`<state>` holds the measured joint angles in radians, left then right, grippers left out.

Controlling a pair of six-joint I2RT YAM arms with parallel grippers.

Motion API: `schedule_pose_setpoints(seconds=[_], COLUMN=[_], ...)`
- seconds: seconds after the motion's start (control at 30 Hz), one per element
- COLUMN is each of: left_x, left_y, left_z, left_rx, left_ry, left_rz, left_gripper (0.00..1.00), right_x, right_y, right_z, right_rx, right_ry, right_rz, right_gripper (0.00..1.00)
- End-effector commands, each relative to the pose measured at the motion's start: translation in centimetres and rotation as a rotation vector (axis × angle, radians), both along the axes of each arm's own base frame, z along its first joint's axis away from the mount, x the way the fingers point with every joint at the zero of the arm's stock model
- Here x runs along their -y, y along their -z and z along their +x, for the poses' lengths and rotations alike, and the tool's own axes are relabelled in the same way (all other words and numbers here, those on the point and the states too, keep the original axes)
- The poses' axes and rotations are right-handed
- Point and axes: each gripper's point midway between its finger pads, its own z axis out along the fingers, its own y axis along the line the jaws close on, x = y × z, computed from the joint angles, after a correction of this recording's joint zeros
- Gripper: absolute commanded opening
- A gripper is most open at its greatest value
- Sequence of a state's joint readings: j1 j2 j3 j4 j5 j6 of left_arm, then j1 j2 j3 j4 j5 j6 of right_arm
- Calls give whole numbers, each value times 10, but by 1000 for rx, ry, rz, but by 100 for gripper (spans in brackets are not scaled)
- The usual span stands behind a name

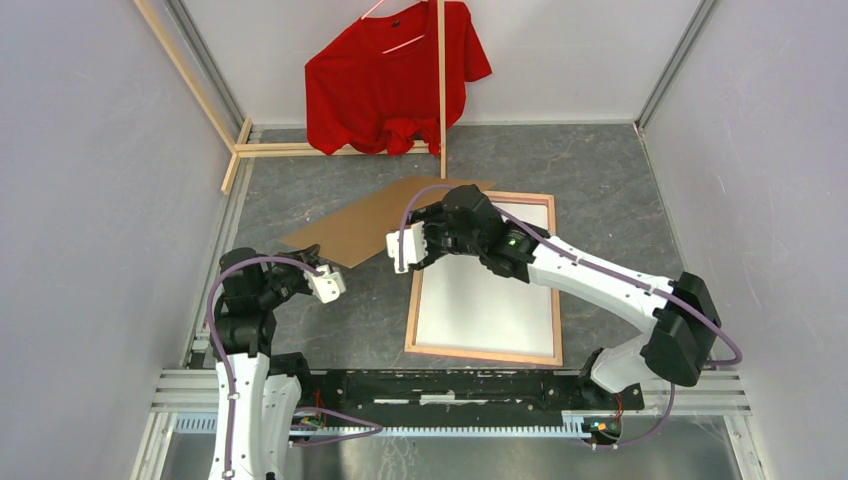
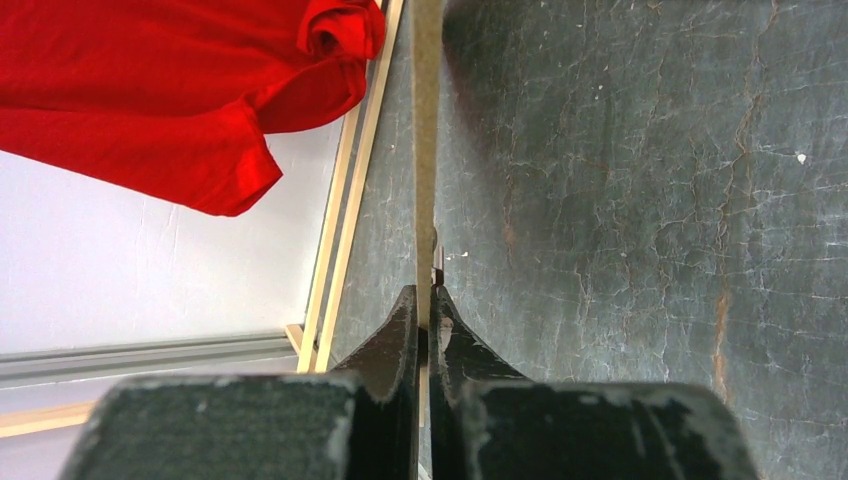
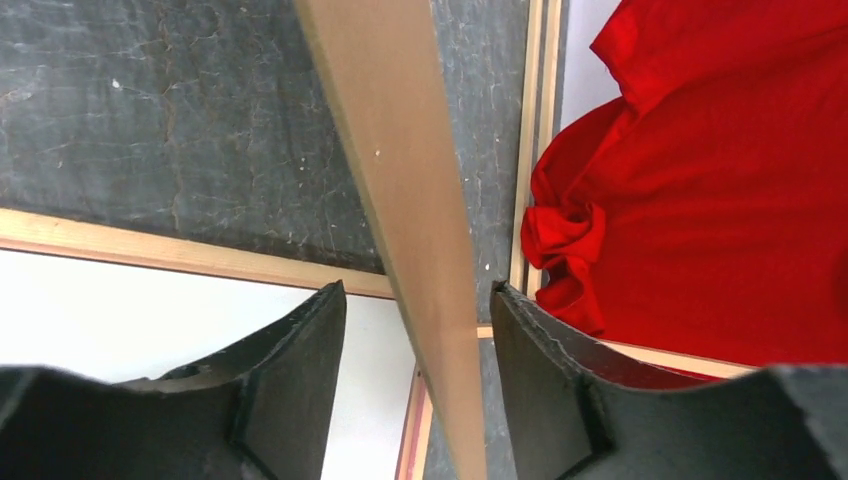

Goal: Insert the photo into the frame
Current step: Turn over the photo frame item on the photo frame.

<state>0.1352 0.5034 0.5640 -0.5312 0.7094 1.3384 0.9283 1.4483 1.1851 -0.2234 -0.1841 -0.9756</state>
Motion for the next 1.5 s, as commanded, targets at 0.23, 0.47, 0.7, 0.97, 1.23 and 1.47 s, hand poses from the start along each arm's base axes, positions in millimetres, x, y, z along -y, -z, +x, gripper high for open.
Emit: schedule_pose_setpoints(seconds=[0.23, 0.47, 0.7, 0.97, 1.23, 1.47], left_x=[4, 4, 1, -11, -23, -19], left_y=[-42, -53, -73, -108, -183, -241], left_z=[5, 7, 11, 18, 29, 19], left_rx=[139, 166, 197, 258, 233, 220], left_ry=[32, 20, -24, -140, -289, -305], left_rz=[20, -10, -65, -198, -531, -752], left_gripper=[2, 2, 32, 100, 100, 100], right_x=[-27, -28, -13, -8, -4, 3], right_y=[-29, -37, -85, -122, -157, -191], right_z=[22, 33, 39, 34, 30, 11], right_rx=[133, 154, 269, 272, 203, 139], right_ry=[32, 90, 192, 210, 230, 170], right_rz=[55, 89, 298, 450, 604, 679], right_gripper=[47, 0, 0, 0, 0, 0])
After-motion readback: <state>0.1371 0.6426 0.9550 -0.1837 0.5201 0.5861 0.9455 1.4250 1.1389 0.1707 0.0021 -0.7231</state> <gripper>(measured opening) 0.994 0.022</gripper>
